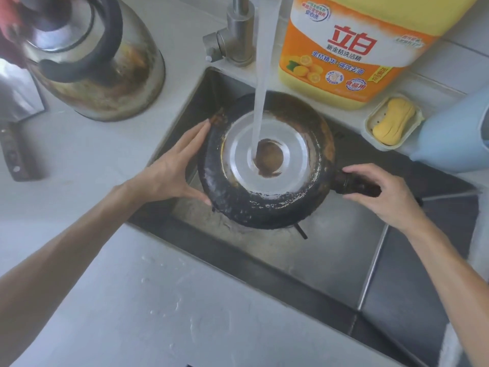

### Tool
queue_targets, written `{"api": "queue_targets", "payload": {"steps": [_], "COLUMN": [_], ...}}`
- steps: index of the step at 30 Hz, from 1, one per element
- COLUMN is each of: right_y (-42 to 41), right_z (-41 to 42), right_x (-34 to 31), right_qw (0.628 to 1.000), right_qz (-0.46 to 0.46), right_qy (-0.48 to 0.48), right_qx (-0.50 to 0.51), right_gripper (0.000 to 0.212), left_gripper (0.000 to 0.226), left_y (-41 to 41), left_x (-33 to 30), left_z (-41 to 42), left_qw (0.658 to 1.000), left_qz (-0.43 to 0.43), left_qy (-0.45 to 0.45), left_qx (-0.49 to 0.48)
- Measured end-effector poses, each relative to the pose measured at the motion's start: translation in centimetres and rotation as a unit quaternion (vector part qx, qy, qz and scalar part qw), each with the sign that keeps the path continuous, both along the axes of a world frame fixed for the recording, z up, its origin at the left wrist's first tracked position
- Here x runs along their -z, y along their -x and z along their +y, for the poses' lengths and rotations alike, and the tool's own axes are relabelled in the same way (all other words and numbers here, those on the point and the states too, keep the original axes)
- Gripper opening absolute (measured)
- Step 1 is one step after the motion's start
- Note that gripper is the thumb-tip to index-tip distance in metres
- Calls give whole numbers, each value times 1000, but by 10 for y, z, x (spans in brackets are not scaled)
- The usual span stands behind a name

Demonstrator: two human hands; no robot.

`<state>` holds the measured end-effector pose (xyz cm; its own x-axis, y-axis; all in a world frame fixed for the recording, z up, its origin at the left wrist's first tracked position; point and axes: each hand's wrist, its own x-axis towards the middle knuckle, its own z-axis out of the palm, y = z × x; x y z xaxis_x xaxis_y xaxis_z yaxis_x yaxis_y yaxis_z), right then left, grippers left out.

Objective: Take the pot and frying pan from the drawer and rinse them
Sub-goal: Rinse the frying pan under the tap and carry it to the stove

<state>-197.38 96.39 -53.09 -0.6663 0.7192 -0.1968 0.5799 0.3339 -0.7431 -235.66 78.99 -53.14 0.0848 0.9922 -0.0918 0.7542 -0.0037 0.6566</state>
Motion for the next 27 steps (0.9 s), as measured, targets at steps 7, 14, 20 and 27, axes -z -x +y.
{"api": "queue_targets", "payload": {"steps": [7, 14, 20, 27], "right_y": [-3, 1, 6, 3], "right_z": [-25, -24, -5, -12], "right_x": [41, 35, 3, 19], "right_qw": [992, 993, 999, 999], "right_qz": [47, 18, -34, 30], "right_qy": [106, 118, -19, 13], "right_qx": [58, 21, -36, 23], "right_gripper": [50, 46, 54, 54], "left_gripper": [132, 135, 137, 127], "left_y": [10, 6, -8, 5], "left_x": [-38, -14, 20, -10], "left_z": [15, -6, -18, -4], "left_qw": [996, 997, 997, 994], "left_qz": [67, 15, -8, 97], "left_qy": [12, 70, 75, -54], "left_qx": [49, 21, -16, 21]}}
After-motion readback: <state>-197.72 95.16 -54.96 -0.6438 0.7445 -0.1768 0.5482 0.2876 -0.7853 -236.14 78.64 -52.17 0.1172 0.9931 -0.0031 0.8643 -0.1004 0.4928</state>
